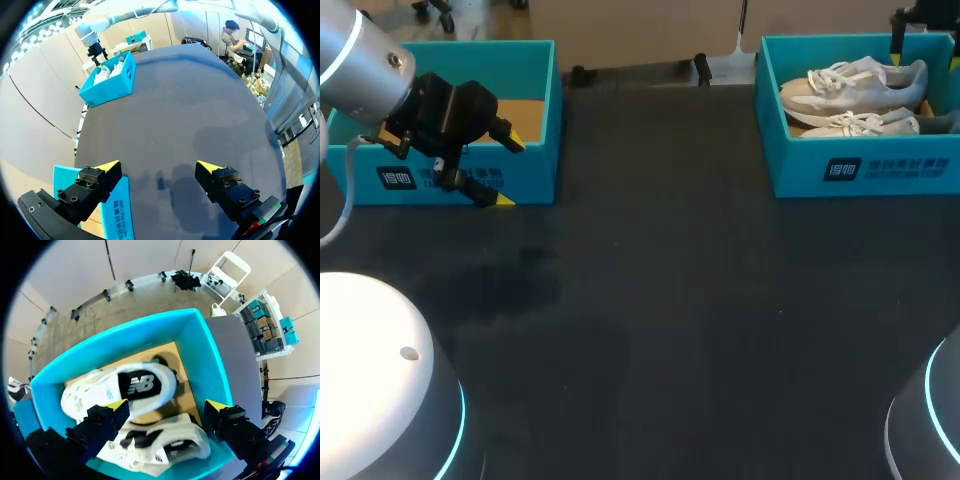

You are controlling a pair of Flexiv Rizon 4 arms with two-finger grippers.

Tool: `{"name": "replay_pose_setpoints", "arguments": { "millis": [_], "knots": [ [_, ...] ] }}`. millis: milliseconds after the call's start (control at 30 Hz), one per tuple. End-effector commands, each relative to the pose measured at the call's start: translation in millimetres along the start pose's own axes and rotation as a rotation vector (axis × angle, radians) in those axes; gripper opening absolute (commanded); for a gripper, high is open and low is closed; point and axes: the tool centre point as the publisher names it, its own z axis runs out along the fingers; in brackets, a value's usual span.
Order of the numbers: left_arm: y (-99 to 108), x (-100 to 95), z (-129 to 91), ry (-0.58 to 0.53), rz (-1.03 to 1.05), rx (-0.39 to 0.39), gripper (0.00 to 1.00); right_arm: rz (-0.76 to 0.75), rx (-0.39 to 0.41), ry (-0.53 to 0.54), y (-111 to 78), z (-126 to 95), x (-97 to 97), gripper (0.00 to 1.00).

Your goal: Take the shoe out of the shoebox, open the shoe tongue, remove and reinsert the insole, then place the shoe into the shoebox

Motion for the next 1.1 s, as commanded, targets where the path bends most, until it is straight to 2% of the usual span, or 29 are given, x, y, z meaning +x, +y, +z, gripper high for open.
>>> {"name": "replay_pose_setpoints", "arguments": {
  "millis": [33,233,467,567,600,633,667,933,1100],
  "knots": [
    [0.0,0.3,0.2,0.001,0.0,-0.004,1.0,-0.008,-0.084,0.02,-45.4,-40.0,-5.9,1.0],
    [0.0,0.3,0.2,0.001,0.0,-0.004,1.0,-0.039,-0.085,0.055,-75.9,-70.3,2.4,1.0],
    [0.0,0.3,0.2,0.001,0.0,-0.004,1.0,-0.039,-0.085,0.055,-75.9,-70.3,2.4,1.0],
    [-5.5,-2.9,-5.7,-0.043,-0.155,-0.087,1.0,-0.039,-0.085,0.055,-75.9,-70.3,2.4,1.0],
    [-6.0,-3.4,-7.4,-0.037,-0.183,-0.085,1.0,-0.039,-0.085,0.055,-75.9,-70.3,2.4,1.0],
    [-5.2,-5.4,-10.1,-0.047,-0.257,-0.14,1.0,-0.039,-0.085,0.055,-75.9,-70.3,2.4,1.0],
    [-5.9,-5.8,-12.7,-0.083,-0.267,-0.153,1.0,-0.039,-0.085,0.055,-75.9,-70.3,2.4,1.0],
    [3.3,-14.6,-34.5,-0.135,-0.53,-0.188,1.0,-0.039,-0.085,0.055,-75.9,-70.3,2.4,1.0],
    [13.6,-20.9,-38.2,-0.189,-0.679,-0.21,1.0,-0.049,-0.062,0.054,-100.5,-71.8,3.6,1.0]
  ]
}}
